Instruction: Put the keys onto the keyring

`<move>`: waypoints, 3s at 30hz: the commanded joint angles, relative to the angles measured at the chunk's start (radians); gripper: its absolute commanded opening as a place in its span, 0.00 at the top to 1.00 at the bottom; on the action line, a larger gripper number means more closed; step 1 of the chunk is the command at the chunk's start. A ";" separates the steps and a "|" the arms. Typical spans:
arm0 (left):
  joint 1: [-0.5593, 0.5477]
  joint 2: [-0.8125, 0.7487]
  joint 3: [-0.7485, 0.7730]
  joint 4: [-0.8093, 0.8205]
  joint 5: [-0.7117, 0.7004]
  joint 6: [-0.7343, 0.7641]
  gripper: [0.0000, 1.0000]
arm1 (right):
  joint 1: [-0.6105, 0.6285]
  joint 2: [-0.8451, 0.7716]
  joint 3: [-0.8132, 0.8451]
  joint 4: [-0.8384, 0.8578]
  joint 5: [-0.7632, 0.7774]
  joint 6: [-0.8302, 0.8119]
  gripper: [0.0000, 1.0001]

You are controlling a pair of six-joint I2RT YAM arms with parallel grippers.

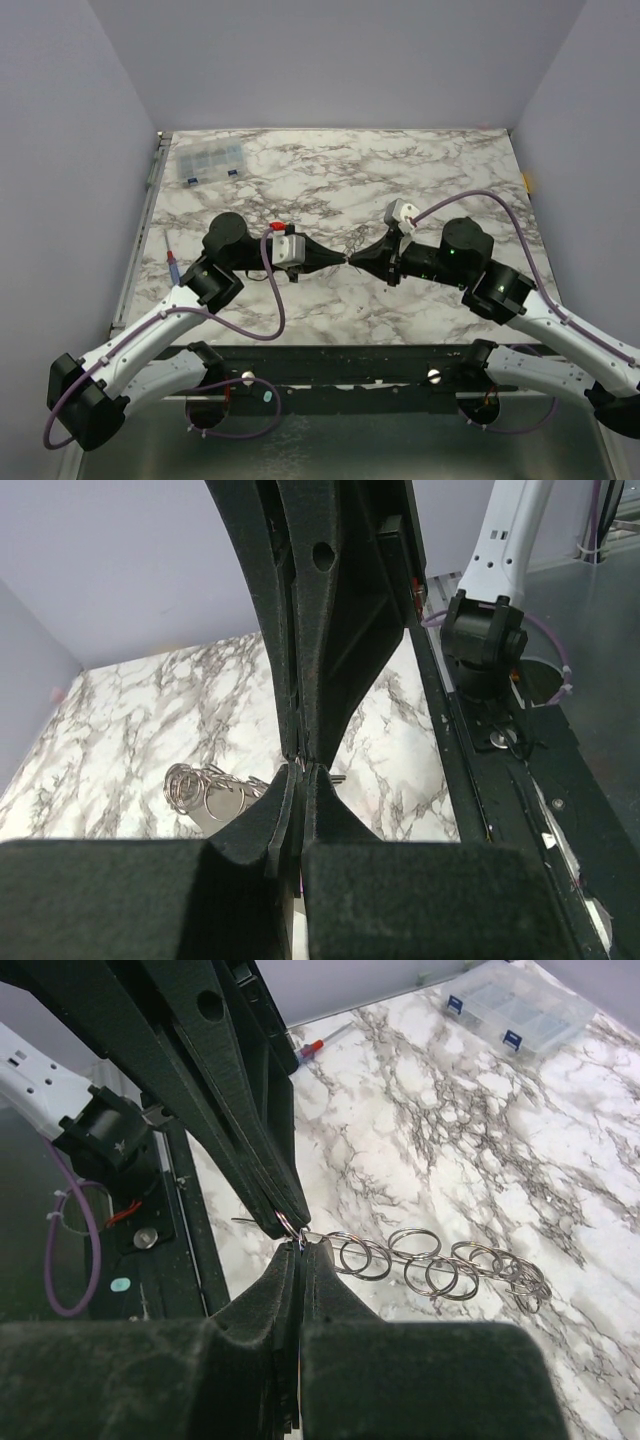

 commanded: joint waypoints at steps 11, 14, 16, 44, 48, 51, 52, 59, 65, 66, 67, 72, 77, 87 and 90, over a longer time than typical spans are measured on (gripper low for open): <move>-0.017 -0.040 0.007 0.130 0.104 -0.036 1.00 | -0.001 0.005 0.015 -0.061 0.062 0.048 0.99; -0.017 -0.044 0.006 0.137 0.108 -0.040 1.00 | 0.000 -0.007 0.008 -0.055 0.070 0.049 0.99; -0.017 -0.046 0.006 0.141 0.115 -0.044 1.00 | -0.001 -0.008 0.015 -0.068 0.080 0.047 0.99; -0.018 -0.030 0.001 0.158 0.151 -0.068 1.00 | 0.000 0.031 0.025 -0.034 -0.038 -0.147 0.71; -0.016 -0.029 -0.002 0.159 0.147 -0.068 1.00 | -0.001 0.005 0.027 -0.027 -0.026 -0.158 0.69; -0.017 -0.030 -0.004 0.160 0.141 -0.066 1.00 | -0.001 -0.022 0.023 -0.027 -0.056 -0.176 0.63; -0.017 -0.029 -0.005 0.160 0.139 -0.066 1.00 | -0.001 -0.032 0.019 -0.027 -0.073 -0.183 0.61; -0.016 -0.028 -0.004 0.160 0.138 -0.065 1.00 | -0.001 -0.086 0.010 -0.029 -0.156 -0.224 0.53; -0.017 -0.025 -0.002 0.160 0.143 -0.068 1.00 | -0.001 -0.076 0.000 0.023 -0.215 -0.221 0.52; -0.017 -0.026 -0.002 0.160 0.143 -0.069 1.00 | -0.001 -0.070 0.001 0.029 -0.218 -0.221 0.52; -0.017 -0.026 -0.002 0.160 0.143 -0.068 1.00 | -0.001 -0.062 0.002 0.032 -0.220 -0.222 0.53; -0.017 -0.029 -0.005 0.163 0.139 -0.068 1.00 | 0.000 -0.041 0.000 0.051 -0.224 -0.225 0.64; -0.016 -0.030 -0.008 0.164 0.129 -0.064 1.00 | 0.000 -0.033 -0.004 0.069 -0.246 -0.221 0.69; -0.017 -0.037 -0.016 0.174 0.097 -0.065 1.00 | -0.001 -0.030 -0.013 0.086 -0.250 -0.217 0.99; -0.017 -0.047 -0.027 0.175 0.054 -0.060 0.98 | -0.001 -0.040 -0.003 0.057 -0.205 -0.235 0.99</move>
